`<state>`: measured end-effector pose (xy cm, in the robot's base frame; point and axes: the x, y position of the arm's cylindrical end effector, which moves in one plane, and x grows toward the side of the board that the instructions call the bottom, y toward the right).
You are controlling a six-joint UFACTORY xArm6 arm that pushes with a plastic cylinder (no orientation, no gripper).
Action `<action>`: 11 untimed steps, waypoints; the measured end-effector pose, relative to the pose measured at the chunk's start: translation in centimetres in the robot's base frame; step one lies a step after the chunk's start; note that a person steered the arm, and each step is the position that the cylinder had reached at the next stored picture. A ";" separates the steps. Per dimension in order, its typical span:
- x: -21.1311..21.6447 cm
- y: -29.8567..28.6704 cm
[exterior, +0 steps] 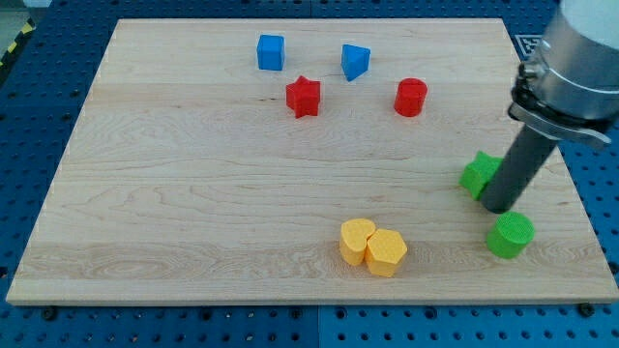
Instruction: Push the green star to the top of the hexagon
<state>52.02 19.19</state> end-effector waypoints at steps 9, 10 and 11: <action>-6.3 3.7; -7.5 -0.1; -7.5 -3.6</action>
